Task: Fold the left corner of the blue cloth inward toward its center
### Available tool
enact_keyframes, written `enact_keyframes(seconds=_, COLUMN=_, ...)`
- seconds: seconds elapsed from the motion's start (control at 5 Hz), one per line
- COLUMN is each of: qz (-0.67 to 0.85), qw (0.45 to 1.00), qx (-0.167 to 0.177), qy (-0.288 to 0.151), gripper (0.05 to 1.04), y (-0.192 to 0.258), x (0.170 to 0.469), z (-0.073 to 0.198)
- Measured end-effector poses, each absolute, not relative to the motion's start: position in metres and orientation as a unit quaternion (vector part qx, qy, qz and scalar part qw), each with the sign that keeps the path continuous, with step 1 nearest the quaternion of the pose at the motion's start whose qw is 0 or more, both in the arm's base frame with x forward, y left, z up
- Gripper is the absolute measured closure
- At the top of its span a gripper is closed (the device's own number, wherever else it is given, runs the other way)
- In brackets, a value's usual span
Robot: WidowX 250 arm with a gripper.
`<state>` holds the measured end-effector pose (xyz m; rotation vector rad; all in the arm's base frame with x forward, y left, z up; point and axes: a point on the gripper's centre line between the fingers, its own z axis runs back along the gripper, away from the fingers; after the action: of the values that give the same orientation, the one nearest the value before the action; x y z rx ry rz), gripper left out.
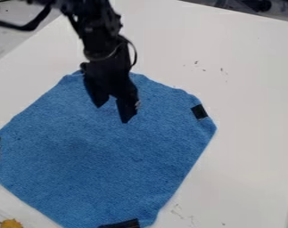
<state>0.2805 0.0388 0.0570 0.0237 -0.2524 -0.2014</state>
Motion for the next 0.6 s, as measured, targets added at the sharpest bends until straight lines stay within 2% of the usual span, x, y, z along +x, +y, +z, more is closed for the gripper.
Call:
enact_keyframes(seconds=0.2, qz=-0.065, qw=0.986, qx=0.053, qy=-0.145, gripper=0.082, y=0.058, x=0.274, z=0.064)
enact_keyframes(seconds=0.4, qz=0.001, qw=0.984, qx=0.092, qy=-0.153, gripper=0.082, y=0.1, x=0.242, z=0.067)
enact_keyframes(seconds=0.6, qz=0.034, qw=0.984, qx=0.109, qy=-0.14, gripper=0.082, y=0.141, x=0.216, z=0.063)
